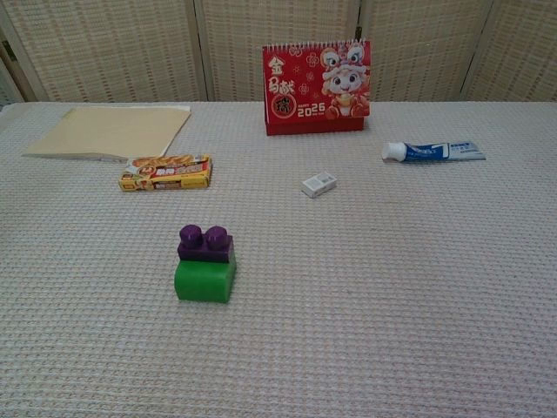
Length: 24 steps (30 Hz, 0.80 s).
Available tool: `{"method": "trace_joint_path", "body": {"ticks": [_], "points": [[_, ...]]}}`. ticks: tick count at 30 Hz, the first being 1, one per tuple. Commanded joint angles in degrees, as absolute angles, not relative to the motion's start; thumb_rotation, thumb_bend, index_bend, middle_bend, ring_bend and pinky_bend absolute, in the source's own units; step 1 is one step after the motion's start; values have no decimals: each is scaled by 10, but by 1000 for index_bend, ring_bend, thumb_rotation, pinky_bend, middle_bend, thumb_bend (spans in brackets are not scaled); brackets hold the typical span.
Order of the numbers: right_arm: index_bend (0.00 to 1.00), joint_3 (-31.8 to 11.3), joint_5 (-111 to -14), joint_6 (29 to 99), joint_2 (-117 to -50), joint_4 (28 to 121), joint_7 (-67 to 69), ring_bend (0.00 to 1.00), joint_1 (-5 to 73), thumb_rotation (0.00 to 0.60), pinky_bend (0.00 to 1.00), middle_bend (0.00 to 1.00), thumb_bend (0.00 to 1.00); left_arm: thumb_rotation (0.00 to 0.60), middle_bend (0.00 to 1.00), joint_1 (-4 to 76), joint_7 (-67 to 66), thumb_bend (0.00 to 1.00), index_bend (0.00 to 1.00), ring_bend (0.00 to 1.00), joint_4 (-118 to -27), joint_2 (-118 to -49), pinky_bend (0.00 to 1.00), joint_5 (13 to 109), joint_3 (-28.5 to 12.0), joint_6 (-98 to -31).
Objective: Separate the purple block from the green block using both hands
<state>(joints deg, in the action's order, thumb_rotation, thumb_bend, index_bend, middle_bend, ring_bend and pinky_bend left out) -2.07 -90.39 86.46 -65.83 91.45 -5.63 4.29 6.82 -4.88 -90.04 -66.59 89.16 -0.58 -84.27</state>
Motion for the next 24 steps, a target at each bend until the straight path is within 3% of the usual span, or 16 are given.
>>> {"method": "trace_joint_path", "body": {"ticks": [1,8,10,13,19,21,24], "points": [[0,-20,-908,869,-657,914,-52,0,42,600,0,0,276,600,0,69,-43,230,0,0,-899,-666,0,890,-5,-839],[0,-20,-916,885,-650,915,-35,0,36,600,0,0,276,600,1,79,-22,231,0,0,-886,-681,1,930,7,-842],[0,-18,-918,887,-649,916,-33,0,34,600,0,0,276,600,48,81,-7,231,0,30,-880,-693,52,943,12,-843],[0,-21,-913,888,-644,922,-29,0,33,600,0,0,275,600,175,97,-32,231,0,139,-878,-703,254,964,22,-818],[0,-22,-898,862,-647,926,-49,0,41,600,0,0,276,600,350,147,-122,229,0,346,-997,-685,472,929,14,-713],[0,-21,-894,851,-649,927,-60,0,45,600,0,0,275,600,360,169,-140,229,5,353,-1038,-679,502,890,-3,-673],[0,-22,-892,848,-650,928,-62,0,47,600,0,0,275,600,366,192,-159,229,61,324,-1055,-697,458,848,-32,-651]]}}
